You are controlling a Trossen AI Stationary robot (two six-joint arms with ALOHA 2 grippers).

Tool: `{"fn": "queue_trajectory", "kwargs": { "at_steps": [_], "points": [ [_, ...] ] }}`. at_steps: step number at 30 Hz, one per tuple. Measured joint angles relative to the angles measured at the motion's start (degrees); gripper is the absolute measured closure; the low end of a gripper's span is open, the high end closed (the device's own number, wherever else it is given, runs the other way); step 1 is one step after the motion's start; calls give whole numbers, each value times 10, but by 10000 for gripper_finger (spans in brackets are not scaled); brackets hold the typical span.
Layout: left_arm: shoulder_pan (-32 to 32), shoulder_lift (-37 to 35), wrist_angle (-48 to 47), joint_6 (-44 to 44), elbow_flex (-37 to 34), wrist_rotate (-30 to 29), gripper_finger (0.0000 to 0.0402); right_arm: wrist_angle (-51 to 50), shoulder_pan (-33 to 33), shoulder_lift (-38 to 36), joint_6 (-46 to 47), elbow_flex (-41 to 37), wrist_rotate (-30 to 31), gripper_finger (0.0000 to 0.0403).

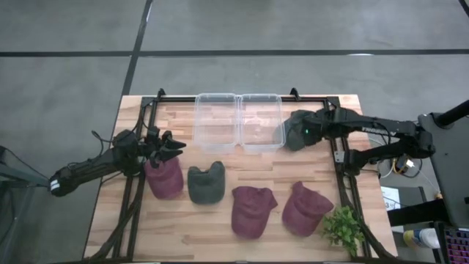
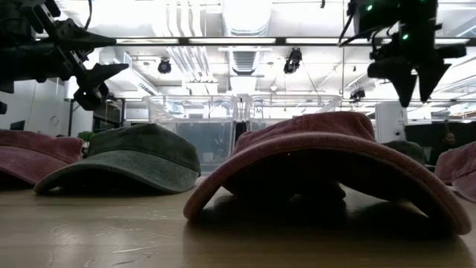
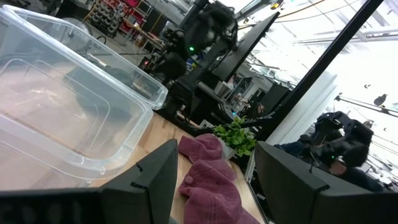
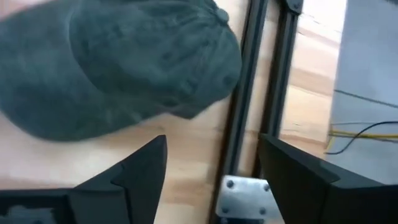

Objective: Pick & Place hat
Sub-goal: Put the top black cap into the right transparent bin

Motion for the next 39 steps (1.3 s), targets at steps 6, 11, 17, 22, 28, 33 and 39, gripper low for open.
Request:
{"fn": "queue_trajectory", "kwargs": {
  "at_steps": [6, 11, 17, 22, 28, 33, 39],
  "points": [
    [0, 0, 0, 0, 0, 0, 195, 129, -105, 1, -92, -21, -53, 147],
    [0, 0, 0, 0, 0, 0, 195, 148, -170, 13, -116, -25, -58, 147],
    [0, 0, 0, 0, 0, 0, 195, 151, -199, 48, -123, -25, -102, 147],
    [0, 0, 0, 0, 0, 0, 195, 171, -199, 99, -123, -26, -106, 147],
    [0, 0, 0, 0, 0, 0, 195, 218, -204, 164, -134, -26, -111, 147],
    [0, 0, 0, 0, 0, 0, 195, 220, -218, 218, -133, -26, -113, 147],
    [0, 0, 0, 0, 0, 0, 195, 239, -225, 277, -134, -25, -146, 147]
  ]
}}
